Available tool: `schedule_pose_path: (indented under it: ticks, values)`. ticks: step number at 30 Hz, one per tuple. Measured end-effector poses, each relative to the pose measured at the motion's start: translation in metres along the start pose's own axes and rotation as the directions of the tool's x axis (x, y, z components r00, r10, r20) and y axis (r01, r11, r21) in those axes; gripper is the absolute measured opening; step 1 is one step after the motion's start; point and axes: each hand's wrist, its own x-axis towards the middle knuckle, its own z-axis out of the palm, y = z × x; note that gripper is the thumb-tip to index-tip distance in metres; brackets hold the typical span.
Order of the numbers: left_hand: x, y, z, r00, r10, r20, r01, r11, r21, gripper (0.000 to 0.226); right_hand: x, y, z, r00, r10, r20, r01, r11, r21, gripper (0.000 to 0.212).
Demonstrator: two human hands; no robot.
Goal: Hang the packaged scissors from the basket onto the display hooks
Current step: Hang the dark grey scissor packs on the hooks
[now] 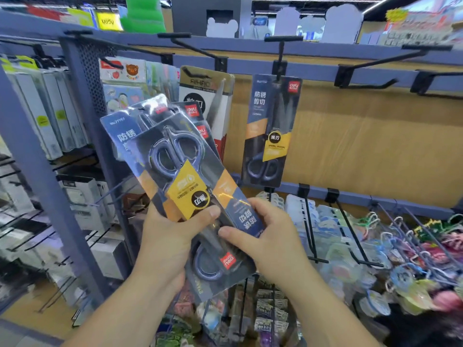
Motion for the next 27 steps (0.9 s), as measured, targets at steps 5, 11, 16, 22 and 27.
schedule_pose_path:
  ticks: [5,11,16,22,27]
  values:
    - [-0.003,0.001,0.0,0.998,-0.015,0.059,0.014,1.0,0.021,0.07,-0.005,0.001,0.004,0.996,0.044,-0.081,-0.033,0.991,0.126,0.025]
    - [-0.008,0.0,0.002,0.998,0.002,0.07,0.002,0.999,-0.048,0.069,-0.009,0.008,0.015,0.991,0.065,-0.114,-0.03,0.959,0.281,0.027]
    - [-0.01,0.002,0.005,0.997,0.023,0.076,-0.017,0.997,-0.078,0.06,-0.009,0.009,0.018,0.985,0.06,-0.159,-0.002,0.939,0.344,0.036]
    - [-0.012,0.0,0.001,0.992,0.007,0.125,-0.005,1.0,-0.014,0.066,-0.007,0.009,0.018,0.981,0.07,-0.178,0.008,0.914,0.406,0.019]
    - [-0.016,-0.006,0.001,0.988,-0.045,0.149,0.039,0.998,0.042,0.075,-0.002,0.009,0.023,0.964,0.107,-0.244,0.012,0.898,0.44,0.034]
